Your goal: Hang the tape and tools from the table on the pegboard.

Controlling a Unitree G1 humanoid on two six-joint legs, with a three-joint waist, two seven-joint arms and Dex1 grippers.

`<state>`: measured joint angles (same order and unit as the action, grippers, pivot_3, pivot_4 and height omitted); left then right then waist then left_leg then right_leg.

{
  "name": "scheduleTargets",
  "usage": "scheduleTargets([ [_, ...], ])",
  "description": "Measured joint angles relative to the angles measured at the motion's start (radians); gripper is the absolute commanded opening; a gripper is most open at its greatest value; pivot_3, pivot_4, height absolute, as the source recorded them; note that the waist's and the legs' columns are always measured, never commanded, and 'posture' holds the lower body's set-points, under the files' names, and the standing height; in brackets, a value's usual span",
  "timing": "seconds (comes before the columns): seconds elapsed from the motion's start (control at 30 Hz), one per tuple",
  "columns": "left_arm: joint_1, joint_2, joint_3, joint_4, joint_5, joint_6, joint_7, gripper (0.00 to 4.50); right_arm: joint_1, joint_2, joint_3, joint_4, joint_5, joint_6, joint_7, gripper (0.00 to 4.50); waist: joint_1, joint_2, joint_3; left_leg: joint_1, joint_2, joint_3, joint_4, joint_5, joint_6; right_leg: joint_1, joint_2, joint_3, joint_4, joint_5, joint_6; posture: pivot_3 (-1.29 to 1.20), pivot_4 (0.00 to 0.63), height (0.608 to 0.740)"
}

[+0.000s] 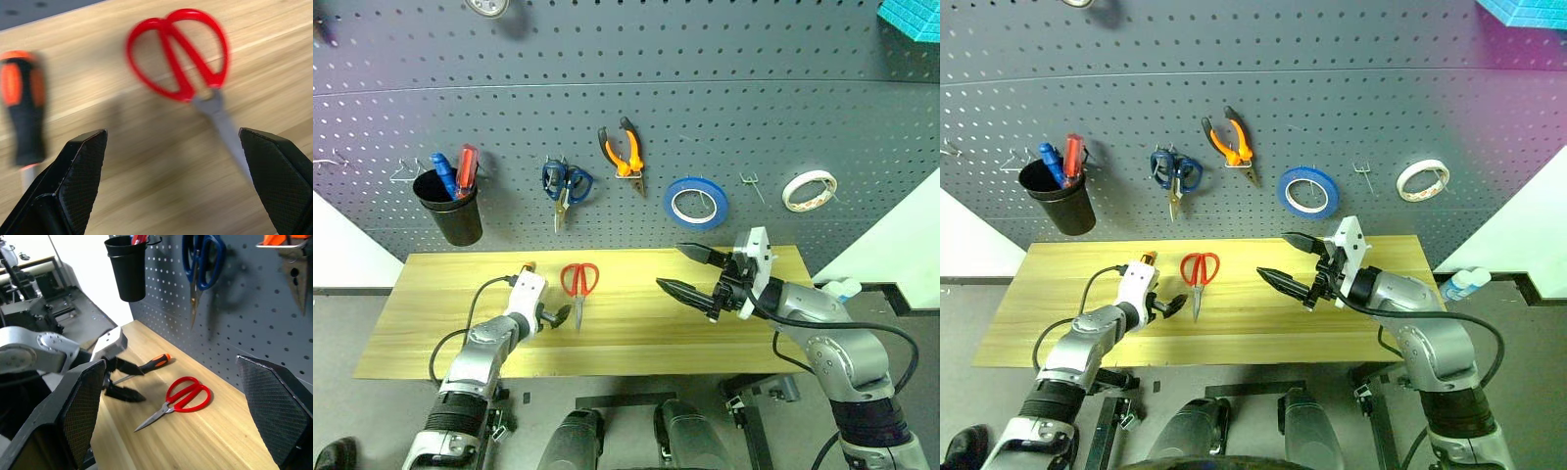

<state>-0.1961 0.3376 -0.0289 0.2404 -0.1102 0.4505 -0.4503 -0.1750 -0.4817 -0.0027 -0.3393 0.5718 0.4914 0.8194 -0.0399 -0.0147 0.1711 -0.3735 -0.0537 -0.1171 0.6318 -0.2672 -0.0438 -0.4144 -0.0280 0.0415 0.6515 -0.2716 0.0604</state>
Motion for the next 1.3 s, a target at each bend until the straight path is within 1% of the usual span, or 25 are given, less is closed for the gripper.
scheduleTargets([
  [0.13, -0.036, -0.035, -0.017, 0.003, -0.002, 0.036, 0.003, 4.5, -0.003, 0.006, 0.01, -0.001, 0.0, 0.0, -0.009, 4.48, -0.007, 0.0, 0.0, 0.0, 0.0, 0.0, 0.0, 0.0, 0.0, 0.0, 0.0, 0.0, 0.0, 0.0, 0.0, -0.12, 0.146, 0.74],
  [0.23, -0.072, -0.073, 0.005, -0.005, -0.034, 0.08, 0.009, 4.5, -0.006, 0.01, 0.02, -0.001, -0.006, -0.001, -0.011, 4.48, -0.006, 0.0, 0.0, 0.0, 0.0, 0.0, 0.001, 0.0, 0.0, 0.0, 0.0, 0.0, 0.0, 0.0, 0.0, -0.12, 0.148, 0.74],
  [0.33, -0.089, -0.09, 0.01, -0.035, -0.046, 0.137, 0.037, 4.5, -0.019, 0.012, 0.025, 0.002, -0.011, -0.005, -0.019, 4.48, -0.008, 0.0, 0.0, 0.0, 0.0, 0.0, 0.001, 0.0, 0.0, 0.0, 0.0, 0.0, 0.0, 0.0, 0.001, -0.13, 0.152, 0.74],
  [0.63, -0.059, -0.111, 0.005, -0.139, 0.002, 0.261, 0.175, 4.5, -0.042, 0.021, 0.026, 0.029, -0.016, -0.017, -0.03, 4.48, -0.006, 0.0, 0.0, 0.0, 0.0, 0.0, 0.001, 0.0, 0.0, 0.001, 0.0, 0.0, 0.0, 0.001, 0.001, -0.12, 0.159, 0.74],
  [0.8, -0.051, -0.138, 0.018, -0.144, 0.019, 0.298, 0.247, 4.5, -0.044, 0.021, 0.026, 0.032, -0.018, -0.018, -0.03, 4.48, -0.006, 0.0, 0.0, 0.0, 0.0, 0.0, 0.001, 0.0, 0.0, 0.001, 0.0, 0.0, 0.001, 0.001, 0.001, -0.12, 0.163, 0.74],
  [1.0, -0.065, -0.169, 0.047, -0.085, 0.011, 0.313, 0.271, 4.5, -0.048, 0.021, 0.025, 0.032, -0.017, -0.018, -0.029, 4.48, -0.005, -0.001, 0.0, 0.0, 0.0, 0.0, 0.001, 0.0, 0.0, 0.001, 0.0, 0.0, 0.001, 0.001, 0.001, -0.12, 0.173, 0.74],
  [1.3, -0.151, -0.238, 0.055, 0.064, 0.013, 0.308, 0.323, 4.5, -0.048, 0.021, 0.025, 0.028, -0.016, -0.017, -0.034, 4.48, -0.006, -0.001, 0.001, 0.001, -0.001, 0.0, 0.001, 0.0, 0.0, 0.002, 0.0, 0.0, 0.0, 0.001, 0.002, -0.14, 0.182, 0.74],
])
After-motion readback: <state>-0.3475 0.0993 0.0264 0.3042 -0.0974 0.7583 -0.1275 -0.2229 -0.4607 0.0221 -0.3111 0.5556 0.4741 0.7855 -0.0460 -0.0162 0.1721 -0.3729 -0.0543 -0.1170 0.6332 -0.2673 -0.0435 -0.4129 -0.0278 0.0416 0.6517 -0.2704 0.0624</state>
